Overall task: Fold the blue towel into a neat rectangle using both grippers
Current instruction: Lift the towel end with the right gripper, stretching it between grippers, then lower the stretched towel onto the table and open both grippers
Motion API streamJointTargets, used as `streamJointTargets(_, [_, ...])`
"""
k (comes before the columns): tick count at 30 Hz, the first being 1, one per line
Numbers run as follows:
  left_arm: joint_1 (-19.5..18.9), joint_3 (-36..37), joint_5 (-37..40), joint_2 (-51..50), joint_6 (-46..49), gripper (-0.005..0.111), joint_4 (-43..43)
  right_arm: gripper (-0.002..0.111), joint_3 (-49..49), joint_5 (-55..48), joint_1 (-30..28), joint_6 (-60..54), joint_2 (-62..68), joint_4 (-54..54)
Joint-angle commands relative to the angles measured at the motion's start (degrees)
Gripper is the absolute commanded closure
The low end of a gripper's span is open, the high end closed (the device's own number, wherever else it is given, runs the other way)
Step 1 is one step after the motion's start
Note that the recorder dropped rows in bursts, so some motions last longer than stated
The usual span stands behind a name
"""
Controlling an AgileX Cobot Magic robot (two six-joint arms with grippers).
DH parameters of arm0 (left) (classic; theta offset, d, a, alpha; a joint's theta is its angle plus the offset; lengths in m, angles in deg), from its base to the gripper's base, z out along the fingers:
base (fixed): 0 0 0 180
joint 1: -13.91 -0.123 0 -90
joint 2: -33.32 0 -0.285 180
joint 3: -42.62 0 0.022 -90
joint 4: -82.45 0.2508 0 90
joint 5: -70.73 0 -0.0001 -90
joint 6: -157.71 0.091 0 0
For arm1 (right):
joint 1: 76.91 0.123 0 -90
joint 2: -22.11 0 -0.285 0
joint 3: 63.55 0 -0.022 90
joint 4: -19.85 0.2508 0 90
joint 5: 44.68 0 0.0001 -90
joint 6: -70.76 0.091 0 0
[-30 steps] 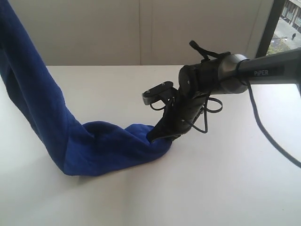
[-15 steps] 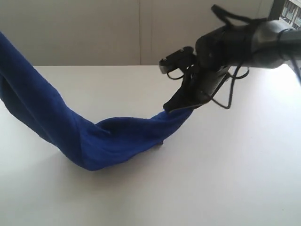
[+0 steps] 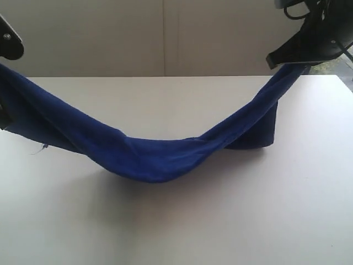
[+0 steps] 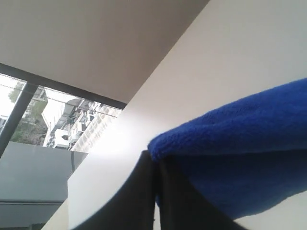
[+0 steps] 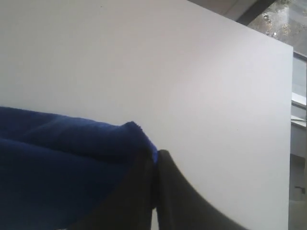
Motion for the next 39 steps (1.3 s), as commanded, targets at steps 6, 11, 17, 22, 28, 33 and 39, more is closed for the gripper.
streamJointTargets(6, [-16.2, -5.8, -19.1, -12.4, -1.5, 0.107, 9.2, 0.108, -2.6, 8.8, -5.7, 4.6, 2.8, -4.9])
streamJointTargets(11, [-17.3, -9.7, -19.7, -12.5, -3.4, 0.107, 8.8, 0.108, -4.3, 12.1, -6.0, 5.6, 3.0, -4.9])
streamJointTargets(17, [-17.3, -8.3, -19.3, -12.5, -7.4, 0.107, 3.3, 0.108, -4.1, 7.6, -6.0, 6.1, 3.4, -3.4])
streamJointTargets(22, [-17.3, -4.7, -16.6, -12.5, -7.4, 0.107, 0.2, 0.108, 0.1, 5.4, -6.0, 5.7, 3.6, -1.6])
streamJointTargets(28, [-17.3, 1.5, -14.6, -12.6, -7.4, 0.107, -1.3, 0.108, 5.4, 3.3, -6.0, 5.7, 3.6, -0.2])
streamJointTargets(33, [-17.3, 4.9, -14.6, -14.0, -7.4, 0.106, -3.5, 0.108, 9.7, 3.3, -6.0, 4.6, 3.6, 1.6])
streamJointTargets(39, [-17.3, 8.7, -13.7, -16.3, -7.3, 0.070, -4.2, 0.108, 13.8, 3.3, -6.0, 2.3, 3.0, 3.9])
